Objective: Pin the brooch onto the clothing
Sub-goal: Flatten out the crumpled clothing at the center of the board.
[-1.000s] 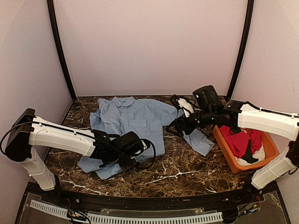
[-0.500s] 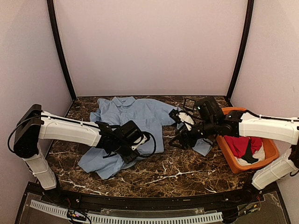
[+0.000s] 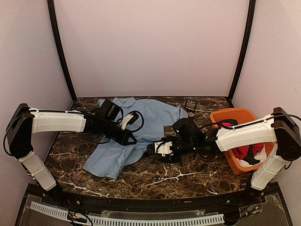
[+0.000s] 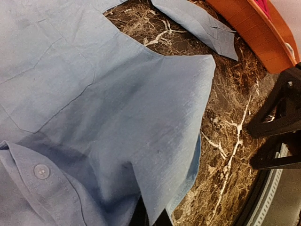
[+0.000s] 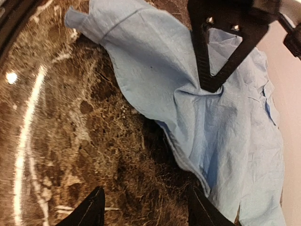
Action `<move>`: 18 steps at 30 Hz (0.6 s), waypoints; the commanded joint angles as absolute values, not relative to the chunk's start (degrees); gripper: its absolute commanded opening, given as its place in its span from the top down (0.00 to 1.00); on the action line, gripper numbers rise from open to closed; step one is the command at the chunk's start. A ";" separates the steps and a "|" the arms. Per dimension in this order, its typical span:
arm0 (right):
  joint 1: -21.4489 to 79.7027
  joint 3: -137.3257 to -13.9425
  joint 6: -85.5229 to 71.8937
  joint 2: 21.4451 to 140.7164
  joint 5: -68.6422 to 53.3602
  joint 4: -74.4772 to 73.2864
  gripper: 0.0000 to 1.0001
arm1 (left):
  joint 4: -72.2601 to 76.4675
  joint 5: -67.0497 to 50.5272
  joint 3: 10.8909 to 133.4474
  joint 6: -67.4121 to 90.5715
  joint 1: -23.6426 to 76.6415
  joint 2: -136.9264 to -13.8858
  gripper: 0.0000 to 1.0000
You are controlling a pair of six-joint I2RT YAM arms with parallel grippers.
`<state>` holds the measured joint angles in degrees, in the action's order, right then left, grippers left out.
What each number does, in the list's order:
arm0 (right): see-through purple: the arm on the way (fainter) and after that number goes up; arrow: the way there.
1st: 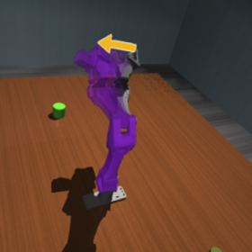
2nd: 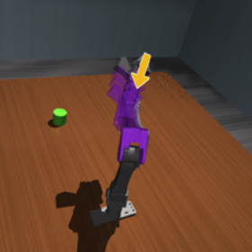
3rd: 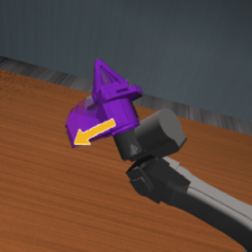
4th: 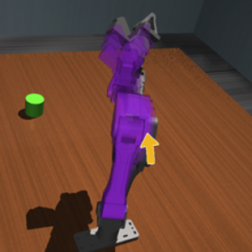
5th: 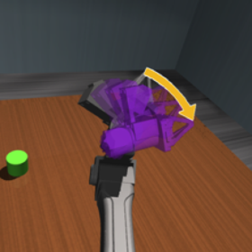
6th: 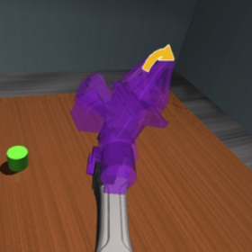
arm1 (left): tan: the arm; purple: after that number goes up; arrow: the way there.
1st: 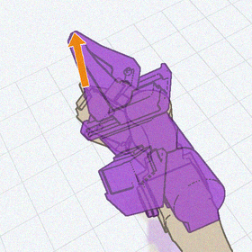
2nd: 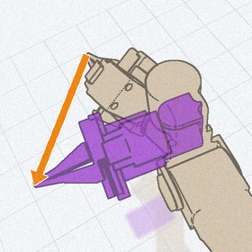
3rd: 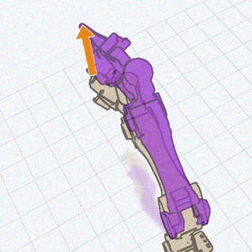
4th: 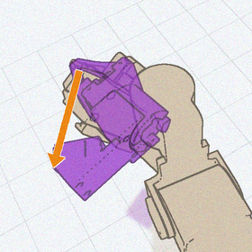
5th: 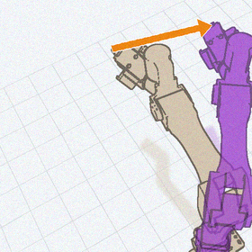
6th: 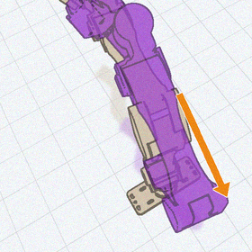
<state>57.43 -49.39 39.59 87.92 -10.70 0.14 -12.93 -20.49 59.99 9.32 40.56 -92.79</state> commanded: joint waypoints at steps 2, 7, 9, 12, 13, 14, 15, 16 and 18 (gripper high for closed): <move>60.10 -51.21 52.49 97.68 3.84 13.27 0.41 | -9.64 -30.11 58.02 12.83 39.06 -93.64 0.99; 60.53 -51.16 55.40 101.55 4.77 21.50 0.40 | -8.77 -31.95 57.52 13.83 38.25 -94.04 0.99; 60.56 -52.20 56.07 103.72 6.20 22.65 0.40 | -8.14 -32.82 57.27 14.35 37.85 -94.05 0.99; 60.60 -53.67 56.73 107.50 10.96 25.97 0.42 | -7.20 -34.13 57.12 15.14 37.34 -94.25 0.99; 60.64 -53.87 56.96 108.43 11.48 26.92 0.43 | -6.99 -34.29 57.04 15.35 37.26 -94.36 0.99; 60.62 -53.92 57.22 109.01 11.45 27.51 0.44 | -6.47 -34.79 56.95 15.92 36.98 -94.38 0.99; 60.72 -53.84 57.38 109.41 11.10 28.29 0.48 | -5.55 -35.15 56.65 16.27 36.77 -94.35 0.99; 60.77 -53.63 57.28 109.58 10.91 28.93 0.55 | -5.02 -35.97 56.22 17.03 36.35 -94.37 0.99; 61.01 -53.68 56.43 109.11 10.30 28.11 0.84 | -3.66 -37.03 55.74 18.21 35.67 -94.28 0.99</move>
